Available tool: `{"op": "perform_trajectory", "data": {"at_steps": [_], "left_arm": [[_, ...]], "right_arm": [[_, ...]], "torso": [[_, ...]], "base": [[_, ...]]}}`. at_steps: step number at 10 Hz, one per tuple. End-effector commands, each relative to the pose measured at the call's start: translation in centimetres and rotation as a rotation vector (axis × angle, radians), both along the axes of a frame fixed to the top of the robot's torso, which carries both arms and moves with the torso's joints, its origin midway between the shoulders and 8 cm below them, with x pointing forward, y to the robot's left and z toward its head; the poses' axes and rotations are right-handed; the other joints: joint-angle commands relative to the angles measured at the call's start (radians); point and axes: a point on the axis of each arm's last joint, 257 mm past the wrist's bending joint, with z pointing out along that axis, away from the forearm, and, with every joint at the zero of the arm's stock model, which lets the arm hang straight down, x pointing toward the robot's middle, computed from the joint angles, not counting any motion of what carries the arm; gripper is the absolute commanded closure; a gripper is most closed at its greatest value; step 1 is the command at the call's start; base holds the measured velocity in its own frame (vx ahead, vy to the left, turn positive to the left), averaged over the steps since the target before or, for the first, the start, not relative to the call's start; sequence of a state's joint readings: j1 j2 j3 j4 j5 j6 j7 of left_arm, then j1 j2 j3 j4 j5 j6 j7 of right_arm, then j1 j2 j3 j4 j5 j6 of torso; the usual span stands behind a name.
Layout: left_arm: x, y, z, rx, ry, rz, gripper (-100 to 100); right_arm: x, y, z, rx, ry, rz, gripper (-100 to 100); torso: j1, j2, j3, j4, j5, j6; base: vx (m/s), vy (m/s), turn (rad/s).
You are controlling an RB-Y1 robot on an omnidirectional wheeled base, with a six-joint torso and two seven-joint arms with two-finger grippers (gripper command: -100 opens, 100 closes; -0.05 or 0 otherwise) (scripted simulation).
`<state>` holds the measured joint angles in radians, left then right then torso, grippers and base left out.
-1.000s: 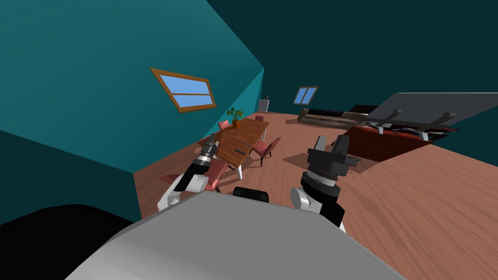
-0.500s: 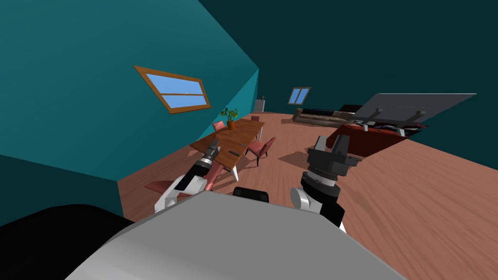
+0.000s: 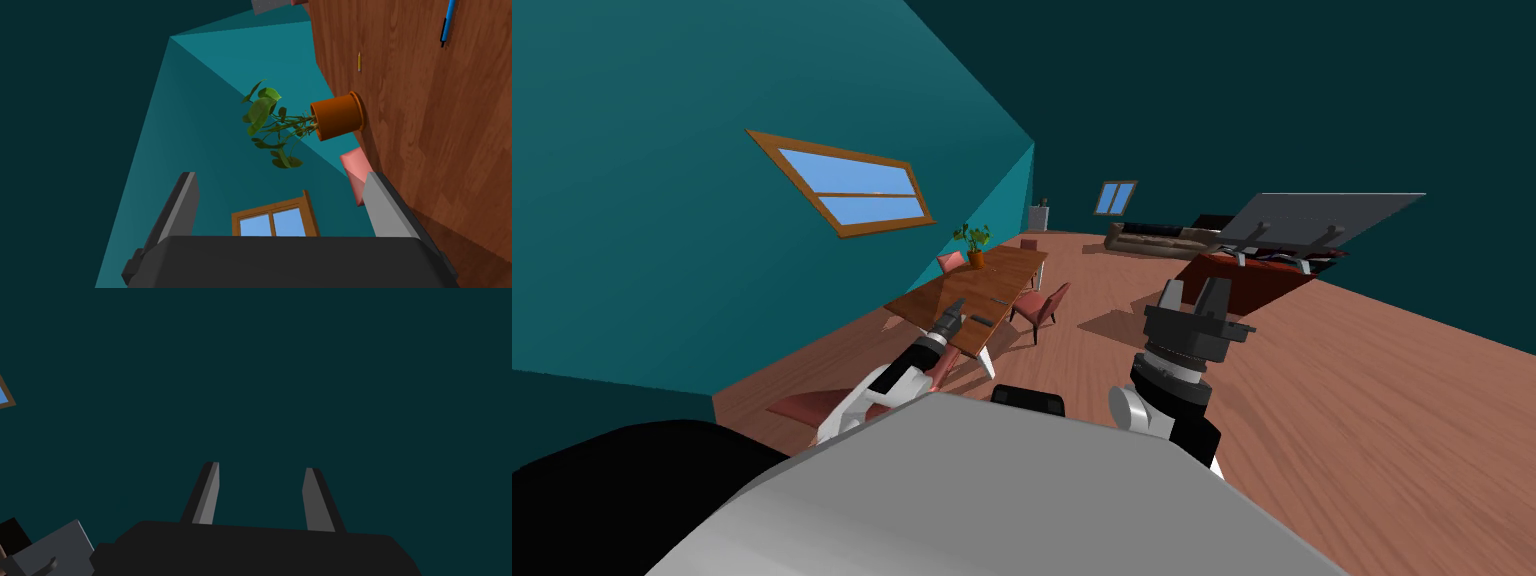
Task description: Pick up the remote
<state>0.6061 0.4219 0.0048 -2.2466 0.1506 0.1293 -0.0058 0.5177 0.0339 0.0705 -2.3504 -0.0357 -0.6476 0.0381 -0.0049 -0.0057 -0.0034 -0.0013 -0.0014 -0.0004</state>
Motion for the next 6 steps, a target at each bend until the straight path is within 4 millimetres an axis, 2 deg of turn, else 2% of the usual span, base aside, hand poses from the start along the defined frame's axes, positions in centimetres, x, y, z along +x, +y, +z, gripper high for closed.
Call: {"op": "perform_trajectory", "data": {"at_steps": [1, 2, 3, 4, 5, 6], "left_arm": [[-0.4, 0.7, -2.7, 0.000, 0.085, 0.000, -100], [-0.4, 0.7, -2.7, 0.000, 0.085, 0.000, -100], [-1.2, 1.0, -4.9, -0.001, 0.155, -0.002, -100], [-1.3, 1.0, -5.0, -0.001, 0.160, -0.001, -100], [-2.3, 1.4, -7.4, -0.003, 0.238, 0.000, -100], [-2.3, 1.4, -7.4, -0.003, 0.238, 0.000, -100]], "right_arm": [[0.0, 0.0, 0.0, 0.000, 0.000, 0.000, 0], [0.0, 0.0, 0.0, 0.000, 0.000, 0.000, 0], [0.0, 0.0, 0.0, 0.000, 0.000, 0.000, 0], [0.0, 0.0, 0.0, 0.000, 0.000, 0.000, 0], [0.0, 0.0, 0.0, 0.000, 0.000, 0.000, 0], [0.0, 0.0, 0.0, 0.000, 0.000, 0.000, 0]], "torso": [[0.000, 0.000, 0.000, 0.000, 0.000, 0.000], [0.001, 0.000, 0.000, 0.000, 0.000, 0.000], [0.002, 0.002, 0.001, 0.000, 0.001, 0.000], [0.002, 0.001, 0.000, 0.000, 0.001, 0.000], [0.003, 0.001, 0.000, 0.000, 0.001, 0.000], [0.002, 0.000, 0.000, 0.000, 0.001, 0.000]], "base": [[0.099, -0.062, -0.079], [0.070, -0.040, -0.062], [0.099, -0.045, -0.131], [0.099, -0.037, -0.050], [0.116, -0.045, -0.099], [0.088, -0.038, -0.049]]}}
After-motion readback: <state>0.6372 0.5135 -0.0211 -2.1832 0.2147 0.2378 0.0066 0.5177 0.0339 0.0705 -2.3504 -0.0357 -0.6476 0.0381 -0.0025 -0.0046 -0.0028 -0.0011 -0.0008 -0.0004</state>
